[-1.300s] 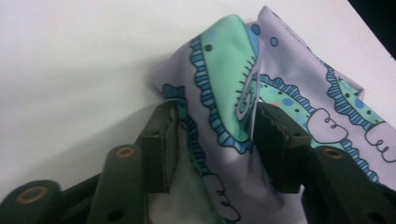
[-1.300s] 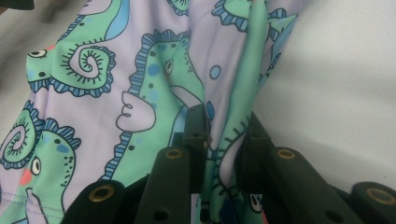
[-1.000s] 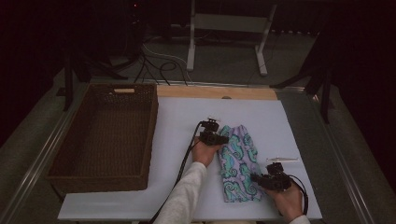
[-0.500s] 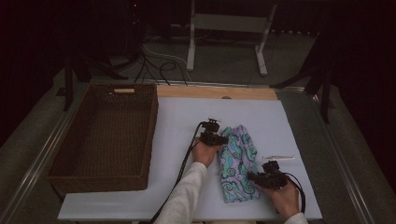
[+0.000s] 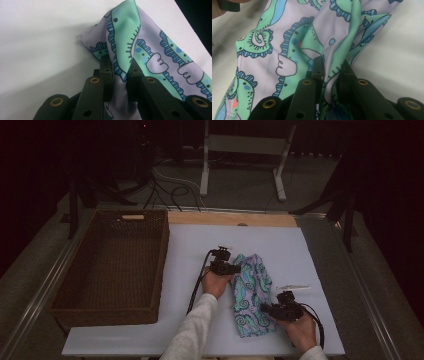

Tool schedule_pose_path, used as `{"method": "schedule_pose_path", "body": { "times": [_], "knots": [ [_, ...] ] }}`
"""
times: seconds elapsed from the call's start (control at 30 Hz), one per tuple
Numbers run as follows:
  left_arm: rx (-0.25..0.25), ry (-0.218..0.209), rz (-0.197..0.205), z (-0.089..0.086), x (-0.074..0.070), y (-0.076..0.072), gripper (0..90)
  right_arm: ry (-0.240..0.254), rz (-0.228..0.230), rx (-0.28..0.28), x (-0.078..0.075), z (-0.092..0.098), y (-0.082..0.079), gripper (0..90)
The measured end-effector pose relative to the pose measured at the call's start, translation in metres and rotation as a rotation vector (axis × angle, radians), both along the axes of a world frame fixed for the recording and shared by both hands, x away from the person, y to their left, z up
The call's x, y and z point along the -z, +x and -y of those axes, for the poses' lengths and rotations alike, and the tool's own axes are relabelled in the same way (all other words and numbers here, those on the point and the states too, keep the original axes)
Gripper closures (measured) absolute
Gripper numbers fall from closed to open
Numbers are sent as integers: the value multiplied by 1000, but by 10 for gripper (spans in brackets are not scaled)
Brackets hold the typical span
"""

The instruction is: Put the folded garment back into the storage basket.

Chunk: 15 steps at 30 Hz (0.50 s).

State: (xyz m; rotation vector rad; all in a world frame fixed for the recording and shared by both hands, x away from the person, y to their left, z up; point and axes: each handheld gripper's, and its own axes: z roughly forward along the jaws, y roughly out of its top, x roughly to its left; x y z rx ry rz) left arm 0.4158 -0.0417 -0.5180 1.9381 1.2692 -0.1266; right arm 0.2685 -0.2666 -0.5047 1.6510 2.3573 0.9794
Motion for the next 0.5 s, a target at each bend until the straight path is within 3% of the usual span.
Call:
{"method": "schedule_pose_path", "body": {
  "times": [0.1, 0.13, 0.5],
  "knots": [
    [-5, -5, 0, -4, -1, 0, 803, 11, -1, -2, 0, -1, 0, 798],
    [-13, -14, -1, -8, -3, 0, 803, 36, -8, -4, -1, -2, 2, 798],
    [-39, -78, -3, -32, -10, 0, 803, 66, 13, -35, -7, -15, 4, 799]
  ]
}}
